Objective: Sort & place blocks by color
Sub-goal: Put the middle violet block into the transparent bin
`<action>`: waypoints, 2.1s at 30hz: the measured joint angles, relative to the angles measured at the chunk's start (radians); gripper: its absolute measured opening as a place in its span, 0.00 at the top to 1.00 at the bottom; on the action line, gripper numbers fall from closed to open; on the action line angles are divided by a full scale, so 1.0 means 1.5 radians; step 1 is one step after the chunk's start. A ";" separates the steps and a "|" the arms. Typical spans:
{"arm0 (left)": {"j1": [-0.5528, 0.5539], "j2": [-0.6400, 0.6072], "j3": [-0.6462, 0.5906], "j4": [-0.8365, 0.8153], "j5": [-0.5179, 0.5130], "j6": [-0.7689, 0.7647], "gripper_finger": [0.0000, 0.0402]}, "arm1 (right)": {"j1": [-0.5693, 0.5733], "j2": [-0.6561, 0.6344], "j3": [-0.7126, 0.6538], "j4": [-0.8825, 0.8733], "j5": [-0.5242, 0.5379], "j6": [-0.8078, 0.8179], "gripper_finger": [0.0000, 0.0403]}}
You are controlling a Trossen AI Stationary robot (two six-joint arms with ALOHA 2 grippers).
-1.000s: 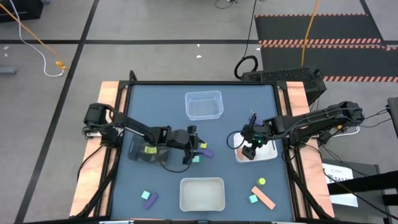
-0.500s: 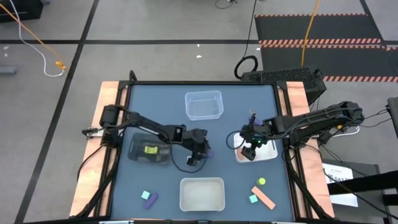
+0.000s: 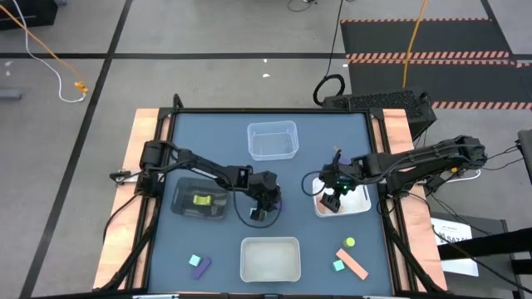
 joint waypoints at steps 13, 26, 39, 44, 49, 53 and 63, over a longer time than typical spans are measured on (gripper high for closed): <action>0.004 -0.091 0.015 0.029 -0.019 -0.056 0.74 | 0.000 -0.001 0.000 0.001 -0.002 -0.010 0.20; -0.003 -0.308 0.021 0.064 -0.279 -0.067 0.74 | 0.001 0.000 0.000 0.129 0.141 -0.129 0.20; -0.005 -0.348 0.020 0.106 -0.491 0.019 0.74 | -0.003 0.000 -0.159 0.751 0.188 -0.302 0.22; -0.003 -0.349 0.020 0.135 -0.497 0.053 0.74 | -0.004 0.000 -0.239 0.945 0.188 -0.302 0.23; 0.028 -0.346 0.020 0.062 -0.497 -0.019 0.74 | -0.009 0.000 -0.277 1.020 0.198 -0.303 0.23; 0.071 -0.318 0.019 0.005 -0.499 -0.100 0.74 | -0.027 0.000 -0.278 1.018 0.208 -0.303 0.23; 0.177 -0.189 0.020 0.017 -0.459 -0.196 0.74 | -0.055 0.000 -0.278 0.989 0.207 -0.281 0.23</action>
